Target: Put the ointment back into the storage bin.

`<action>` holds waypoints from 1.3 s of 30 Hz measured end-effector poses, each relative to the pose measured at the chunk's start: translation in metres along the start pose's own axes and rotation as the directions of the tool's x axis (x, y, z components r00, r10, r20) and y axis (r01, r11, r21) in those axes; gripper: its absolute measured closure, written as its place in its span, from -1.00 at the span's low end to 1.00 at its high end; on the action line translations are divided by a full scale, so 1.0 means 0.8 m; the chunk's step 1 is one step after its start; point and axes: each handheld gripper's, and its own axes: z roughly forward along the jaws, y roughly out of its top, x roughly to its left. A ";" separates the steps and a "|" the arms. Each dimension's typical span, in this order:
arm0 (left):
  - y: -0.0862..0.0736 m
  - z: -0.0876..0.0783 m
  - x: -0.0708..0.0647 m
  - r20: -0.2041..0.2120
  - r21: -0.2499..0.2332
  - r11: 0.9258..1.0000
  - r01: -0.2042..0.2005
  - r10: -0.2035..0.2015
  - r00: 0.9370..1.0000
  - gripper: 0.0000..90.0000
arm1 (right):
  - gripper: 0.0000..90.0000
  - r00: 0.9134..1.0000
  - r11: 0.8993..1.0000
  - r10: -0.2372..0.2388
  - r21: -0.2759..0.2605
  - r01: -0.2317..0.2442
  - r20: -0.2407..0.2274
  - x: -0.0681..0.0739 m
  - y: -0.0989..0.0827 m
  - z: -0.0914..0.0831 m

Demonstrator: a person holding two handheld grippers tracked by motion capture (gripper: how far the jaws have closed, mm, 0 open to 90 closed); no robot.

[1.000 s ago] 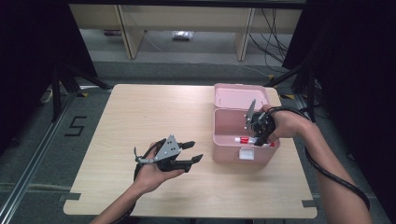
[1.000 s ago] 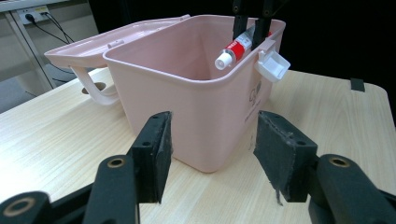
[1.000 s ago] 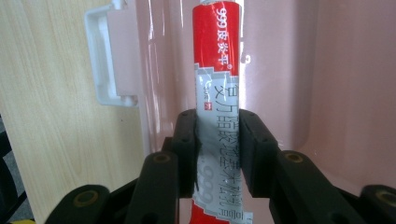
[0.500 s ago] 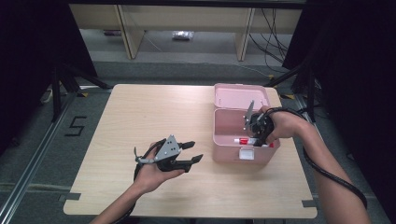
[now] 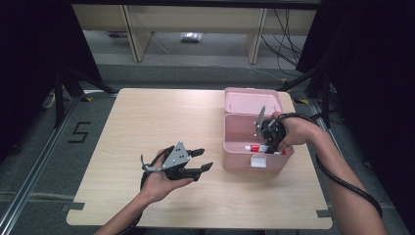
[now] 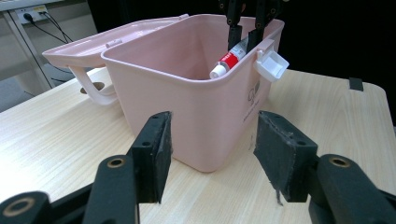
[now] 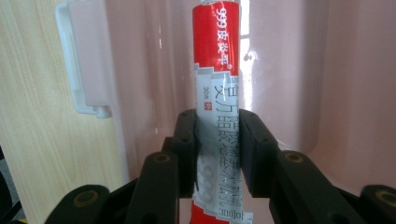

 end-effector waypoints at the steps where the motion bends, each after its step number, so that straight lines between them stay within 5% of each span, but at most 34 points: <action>1: 0.000 0.000 0.000 0.000 0.001 1.000 0.000 0.000 1.000 0.01 | 0.58 0.999 0.999 0.042 0.023 -0.042 -0.008 0.003 0.000 -0.001; 2: 0.000 0.000 0.000 0.000 0.001 1.000 0.000 0.000 1.000 0.01 | 0.58 1.000 1.000 0.010 0.017 -0.010 -0.007 0.000 0.000 0.001; 7: -0.001 0.000 -0.001 0.000 0.002 1.000 0.007 -0.007 1.000 0.01 | 0.58 0.999 0.999 0.035 0.025 -0.035 -0.011 0.000 0.000 0.003; 12: -0.001 0.000 -0.001 0.000 0.003 1.000 0.005 -0.005 1.000 0.01 | 0.58 1.000 1.000 -0.012 -0.002 0.012 -0.016 -0.004 0.000 0.008; 14: -0.001 0.000 0.000 0.002 0.005 1.000 0.000 0.000 1.000 0.01 | 0.58 0.999 0.999 0.042 0.026 -0.042 -0.015 0.000 0.000 0.007; 19: -0.001 0.000 -0.001 -0.002 0.005 1.000 0.006 -0.005 1.000 0.01 | 0.58 1.000 1.000 0.012 0.011 -0.012 -0.013 -0.004 0.001 0.011; 20: -0.001 0.000 0.000 0.001 0.005 1.000 -0.002 0.002 1.000 0.01 | 0.58 0.998 0.998 0.051 0.036 -0.050 -0.022 -0.002 0.001 0.010; 33: -0.002 0.001 -0.001 0.001 0.005 1.000 0.006 -0.006 1.000 0.00 | 0.58 1.000 1.000 -0.002 0.014 0.002 -0.017 -0.008 0.002 0.016; 34: -0.002 0.001 -0.001 0.002 0.005 1.000 0.003 -0.003 1.000 0.01 | 0.58 0.999 0.999 -0.037 0.007 0.037 -0.017 -0.010 0.003 0.017; 35: -0.002 0.000 -0.001 0.002 0.005 1.000 0.003 -0.003 1.000 0.01 | 0.58 0.999 0.999 -0.037 0.007 0.037 -0.017 -0.010 0.003 0.017; 36: -0.002 0.001 -0.001 0.002 0.005 1.000 0.003 -0.003 1.000 0.00 | 0.58 1.000 1.000 0.011 0.024 -0.010 -0.025 -0.006 0.002 0.017; 39: -0.002 0.001 -0.002 0.003 0.005 1.000 0.004 -0.004 1.000 0.01 | 0.58 1.000 1.000 -0.001 0.021 0.001 -0.018 -0.007 0.002 0.018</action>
